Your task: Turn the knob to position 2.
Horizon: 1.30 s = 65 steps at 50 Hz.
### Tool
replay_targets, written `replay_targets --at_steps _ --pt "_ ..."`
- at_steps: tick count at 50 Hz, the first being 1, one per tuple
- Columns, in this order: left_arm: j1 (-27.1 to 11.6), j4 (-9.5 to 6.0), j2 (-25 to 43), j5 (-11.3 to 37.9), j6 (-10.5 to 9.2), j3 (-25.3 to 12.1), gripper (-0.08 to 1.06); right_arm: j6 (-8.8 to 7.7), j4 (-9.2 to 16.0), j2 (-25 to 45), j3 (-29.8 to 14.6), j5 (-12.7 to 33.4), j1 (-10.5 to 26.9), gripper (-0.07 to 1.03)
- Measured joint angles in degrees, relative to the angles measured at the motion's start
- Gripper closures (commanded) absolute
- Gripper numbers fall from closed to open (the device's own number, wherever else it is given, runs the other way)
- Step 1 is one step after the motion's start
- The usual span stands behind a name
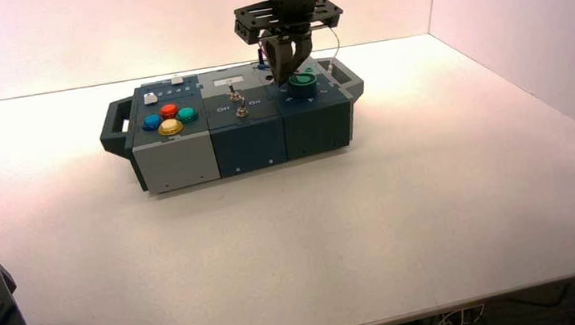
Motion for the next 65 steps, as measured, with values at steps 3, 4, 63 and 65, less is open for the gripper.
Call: replay_targets --at_steps 3,4,63,65 --pt "0.0 -0.09 0.0 -0.1 -0.09 0.1 1.00 0.00 -0.2 0.0 -0.1 0.1 0.0 0.99" --pt "0.0 0.00 -0.1 0.0 -0.09 0.1 1.00 -0.09 -0.5 0.0 -0.1 0.2 -0.1 0.99" --pt "0.0 0.00 -0.2 0.2 -0.18 0.1 1.00 -0.09 -4.7 3.3 -5.9 4.4 -2.2 0.99" --pt "0.0 0.00 -0.2 0.2 -0.18 0.1 1.00 -0.09 -4.9 3.3 -5.8 4.4 -2.3 0.99"
